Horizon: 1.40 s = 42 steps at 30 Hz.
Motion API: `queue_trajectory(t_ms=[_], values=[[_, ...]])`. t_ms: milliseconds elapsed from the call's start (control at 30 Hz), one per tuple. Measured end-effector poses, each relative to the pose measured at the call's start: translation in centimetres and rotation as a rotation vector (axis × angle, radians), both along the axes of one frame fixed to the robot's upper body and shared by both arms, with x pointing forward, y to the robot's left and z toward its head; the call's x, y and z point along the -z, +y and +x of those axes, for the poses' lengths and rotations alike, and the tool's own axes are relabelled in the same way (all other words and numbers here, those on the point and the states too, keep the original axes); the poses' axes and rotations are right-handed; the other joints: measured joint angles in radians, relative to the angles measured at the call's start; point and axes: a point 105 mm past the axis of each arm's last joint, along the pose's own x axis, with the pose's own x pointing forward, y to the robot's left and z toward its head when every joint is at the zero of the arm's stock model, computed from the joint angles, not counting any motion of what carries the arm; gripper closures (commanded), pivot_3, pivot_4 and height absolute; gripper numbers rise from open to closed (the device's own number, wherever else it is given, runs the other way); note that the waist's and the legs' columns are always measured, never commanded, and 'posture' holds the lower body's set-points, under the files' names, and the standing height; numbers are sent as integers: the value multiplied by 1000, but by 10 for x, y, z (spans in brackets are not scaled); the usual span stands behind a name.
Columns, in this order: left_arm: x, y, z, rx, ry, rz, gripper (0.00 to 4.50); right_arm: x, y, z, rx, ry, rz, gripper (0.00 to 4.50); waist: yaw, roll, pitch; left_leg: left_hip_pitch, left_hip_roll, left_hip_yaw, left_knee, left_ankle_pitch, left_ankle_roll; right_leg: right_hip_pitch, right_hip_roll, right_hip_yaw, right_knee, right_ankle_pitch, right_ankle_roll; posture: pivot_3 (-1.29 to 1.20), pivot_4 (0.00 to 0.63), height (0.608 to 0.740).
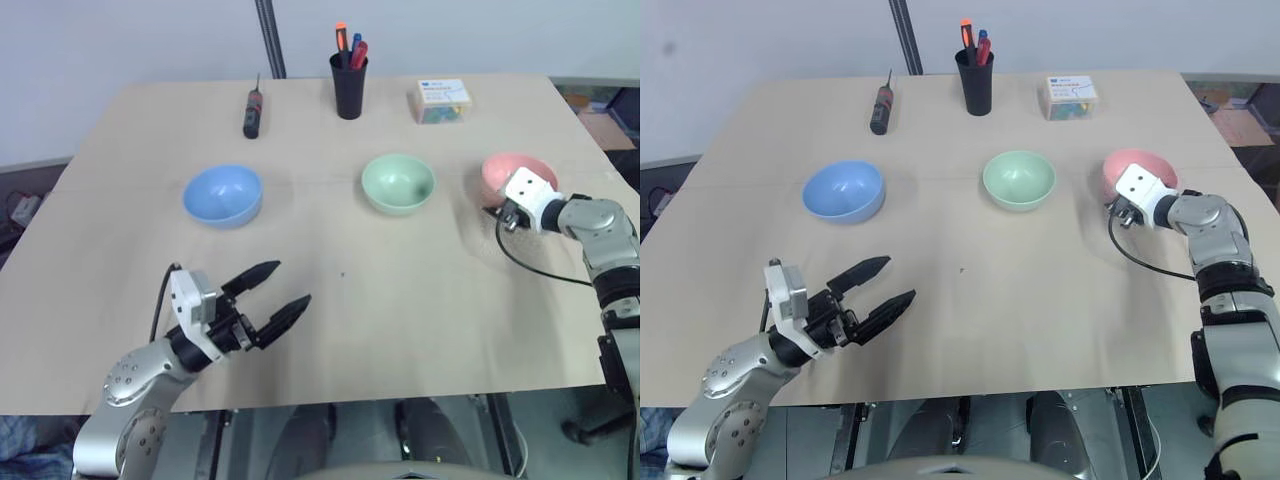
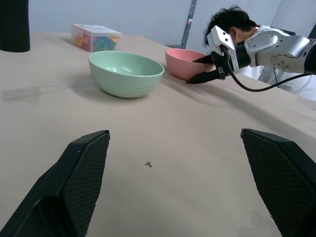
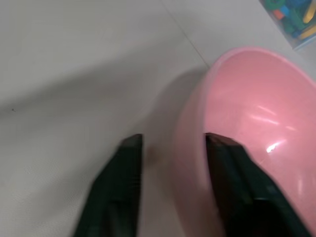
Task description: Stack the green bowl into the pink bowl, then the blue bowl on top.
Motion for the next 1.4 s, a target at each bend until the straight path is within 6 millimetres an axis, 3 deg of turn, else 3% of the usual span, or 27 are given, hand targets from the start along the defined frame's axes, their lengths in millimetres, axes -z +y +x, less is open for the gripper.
queue_trajectory(t_ms=[33,233,433,533,700,933,1133,1333,1400], values=[[0,0,-1,0,1,0,0,1,0,0,-3,4,-2,4387,0,0,0,0,0,0,0,0,0,0,0,0,0,0,0,0,150,740],[0,-1,-3,5,0,2,0,-3,3,-5,-62,-7,-12,4387,1,0,0,0,0,0,0,0,0,0,0,0,0,0,0,0,150,740],[0,2,-2,10,1,35,0,-51,65,-44,-427,-174,94,4387,0,1,0,0,3,-3,0,0,0,0,0,0,0,0,0,0,150,740],[3,6,1,5,8,48,0,-65,117,-91,-642,-167,152,4387,4,1,0,0,3,-8,-1,0,0,0,0,-1,0,0,0,0,150,740],[3,8,5,20,3,65,0,-44,162,-139,-817,-25,132,4387,8,0,0,-1,2,-9,0,0,0,0,-1,-2,0,0,0,0,150,740],[4,11,10,33,6,92,0,-8,180,-157,-859,109,52,4387,7,0,0,-1,1,-10,0,0,0,0,-1,-3,0,0,0,0,150,740],[6,13,10,42,8,111,0,-1,184,-163,-901,129,16,2657,7,0,0,-1,2,-10,0,0,0,0,-1,-4,0,0,0,0,150,740],[5,13,11,45,1,94,0,-5,184,-166,-918,158,30,131,7,0,0,-1,2,-10,0,0,0,0,-1,-4,0,0,0,0,150,740],[0,13,13,46,-18,62,0,-20,184,-163,-911,160,75,60,6,0,0,-1,2,-10,0,0,0,0,-1,-4,0,0,0,0,150,740]])
